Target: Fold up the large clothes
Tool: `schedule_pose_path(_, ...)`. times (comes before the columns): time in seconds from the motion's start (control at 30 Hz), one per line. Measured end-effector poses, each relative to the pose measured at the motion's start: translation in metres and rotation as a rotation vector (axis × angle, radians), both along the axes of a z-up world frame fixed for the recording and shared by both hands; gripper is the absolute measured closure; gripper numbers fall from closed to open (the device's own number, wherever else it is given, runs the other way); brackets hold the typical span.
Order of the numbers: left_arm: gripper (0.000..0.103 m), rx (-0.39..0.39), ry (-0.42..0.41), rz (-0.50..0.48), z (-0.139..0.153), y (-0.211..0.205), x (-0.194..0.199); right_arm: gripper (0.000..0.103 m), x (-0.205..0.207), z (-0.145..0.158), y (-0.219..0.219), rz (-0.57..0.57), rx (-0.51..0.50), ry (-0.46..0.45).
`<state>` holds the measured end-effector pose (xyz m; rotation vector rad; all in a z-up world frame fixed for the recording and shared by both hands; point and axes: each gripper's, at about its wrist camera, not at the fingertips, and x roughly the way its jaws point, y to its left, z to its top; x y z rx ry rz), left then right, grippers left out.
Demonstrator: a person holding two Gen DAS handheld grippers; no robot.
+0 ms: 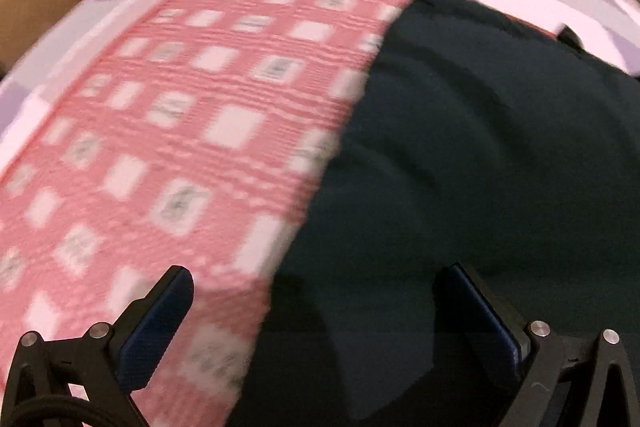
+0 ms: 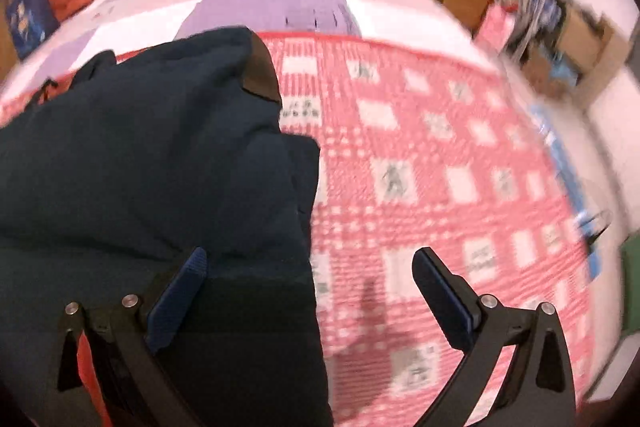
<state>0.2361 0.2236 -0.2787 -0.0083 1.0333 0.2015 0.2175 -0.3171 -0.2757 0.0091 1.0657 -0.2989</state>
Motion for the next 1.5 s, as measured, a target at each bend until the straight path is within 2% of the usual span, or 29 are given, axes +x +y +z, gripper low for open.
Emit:
schedule_pose_path(0.03,0.0,-0.005,-0.034,-0.036,0.009,-0.008,-0.01,0.0,-0.005,0.011,0.014,0.016,-0.048,-0.032)
schedule_pose_path(0.07,0.0,-0.018,-0.08,-0.103,0.021,-0.026,-0.021,0.0,-0.008,0.018,0.02,0.042,-0.037,-0.064)
schedule_pose_path(0.13,0.0,-0.037,-0.154,-0.251,0.039,-0.074,-0.05,0.0,-0.029,0.039,0.06,0.128,0.017,-0.153)
schedule_pose_path(0.2,0.0,-0.075,-0.181,-0.363,0.046,-0.114,-0.077,0.0,-0.048,0.044,0.108,0.25,0.062,-0.172)
schedule_pose_path(0.3,0.0,-0.133,-0.132,-0.468,0.032,-0.165,-0.103,0.0,-0.075,0.033,0.18,0.425,0.092,-0.128)
schedule_pose_path(0.33,0.003,-0.128,-0.099,-0.469,0.02,-0.177,-0.11,0.0,-0.083,0.027,0.196,0.463,0.094,-0.107)
schedule_pose_path(0.4,0.0,-0.123,-0.064,-0.464,0.003,-0.176,-0.115,0.0,-0.096,0.014,0.207,0.481,0.027,-0.092)
schedule_pose_path(0.47,0.0,-0.111,-0.047,-0.429,-0.014,-0.154,-0.118,0.0,-0.104,0.002,0.19,0.478,0.008,-0.077)
schedule_pose_path(0.53,0.0,-0.063,-0.044,-0.355,-0.019,-0.121,-0.113,0.0,-0.106,-0.008,0.146,0.393,-0.024,-0.053)
schedule_pose_path(0.6,0.0,-0.014,-0.031,-0.276,-0.021,-0.087,-0.106,0.0,-0.11,-0.009,0.095,0.307,-0.015,-0.067)
schedule_pose_path(0.67,0.0,0.012,-0.014,-0.21,-0.022,-0.055,-0.099,0.0,-0.111,-0.01,0.053,0.214,-0.015,-0.039)
schedule_pose_path(0.77,0.0,0.022,0.014,-0.209,-0.017,-0.043,-0.095,0.0,-0.12,-0.01,-0.005,0.093,0.091,0.012)
schedule_pose_path(0.83,0.0,0.057,-0.01,-0.213,-0.003,-0.051,-0.09,0.0,-0.131,0.001,-0.009,0.091,0.045,0.01)
schedule_pose_path(0.87,0.0,0.02,-0.044,-0.235,0.008,-0.06,-0.088,0.0,-0.131,0.01,-0.004,0.096,0.019,-0.003)
schedule_pose_path(0.93,0.0,-0.033,-0.086,-0.284,0.023,-0.079,-0.078,0.0,-0.122,0.027,0.01,0.136,0.038,-0.065)
schedule_pose_path(1.0,0.0,-0.058,-0.093,-0.345,0.031,-0.109,-0.059,0.0,-0.094,0.04,0.034,0.182,0.07,-0.11)
schedule_pose_path(1.07,0.0,-0.122,-0.075,-0.384,0.033,-0.151,-0.026,0.0,-0.056,0.043,0.059,0.215,0.127,-0.102)
schedule_pose_path(1.17,0.0,-0.193,-0.04,-0.383,0.024,-0.19,0.015,0.0,0.0,0.044,0.096,0.223,0.264,-0.084)
schedule_pose_path(1.2,0.0,-0.18,-0.031,-0.375,0.021,-0.199,0.026,0.0,0.01,0.043,0.108,0.226,0.272,-0.076)
schedule_pose_path(1.23,0.003,-0.136,-0.028,-0.357,0.016,-0.204,0.036,0.0,0.032,0.042,0.124,0.24,0.243,-0.054)
schedule_pose_path(1.27,0.0,-0.089,-0.022,-0.329,0.01,-0.205,0.052,0.0,0.043,0.038,0.143,0.263,0.203,-0.037)
schedule_pose_path(1.3,0.0,-0.106,-0.021,-0.324,0.006,-0.201,0.066,0.0,0.052,0.036,0.155,0.283,0.16,-0.027)
schedule_pose_path(1.37,0.0,-0.117,-0.007,-0.308,0.001,-0.196,0.087,0.0,0.068,0.025,0.161,0.307,0.135,-0.007)
schedule_pose_path(1.43,0.0,-0.074,0.007,-0.303,-0.005,-0.191,0.102,0.0,0.092,0.01,0.155,0.35,0.118,0.053)
schedule_pose_path(1.5,0.0,-0.05,0.023,-0.321,-0.011,-0.185,0.111,0.0,0.118,-0.004,0.14,0.362,0.076,0.074)
